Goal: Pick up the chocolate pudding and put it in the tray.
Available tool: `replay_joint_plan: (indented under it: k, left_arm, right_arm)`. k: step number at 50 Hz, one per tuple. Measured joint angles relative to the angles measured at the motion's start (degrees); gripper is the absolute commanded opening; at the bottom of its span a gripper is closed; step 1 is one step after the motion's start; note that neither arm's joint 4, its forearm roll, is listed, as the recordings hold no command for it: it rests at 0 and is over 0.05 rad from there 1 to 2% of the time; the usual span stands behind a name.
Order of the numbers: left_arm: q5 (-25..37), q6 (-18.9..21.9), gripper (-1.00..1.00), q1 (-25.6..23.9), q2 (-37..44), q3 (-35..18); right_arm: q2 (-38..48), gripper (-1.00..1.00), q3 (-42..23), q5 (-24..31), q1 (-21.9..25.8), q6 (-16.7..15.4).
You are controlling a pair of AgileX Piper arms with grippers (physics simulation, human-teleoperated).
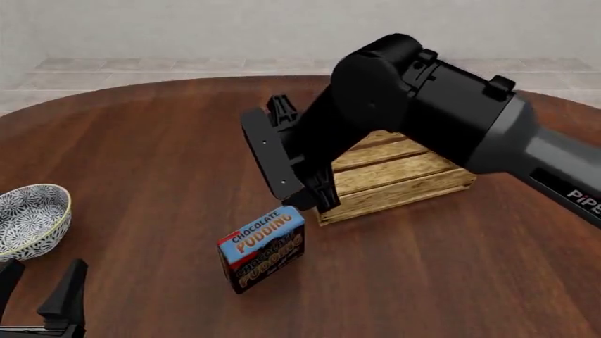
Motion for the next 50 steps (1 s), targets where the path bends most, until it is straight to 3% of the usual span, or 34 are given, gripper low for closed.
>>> replay_joint_plan:
  k: [27, 50]
  left_arm:
    - [0.0, 0.0, 1.00, 0.0, 0.0, 0.0]
    - [0.0, 0.0, 1.00, 0.0, 0.0, 0.0]
  right_arm:
    - [1.9, 1.00, 0.7, -0.1, 1.8, -2.0]
    - [3.7, 1.00, -0.5, -1.7, 5.0, 0.8]
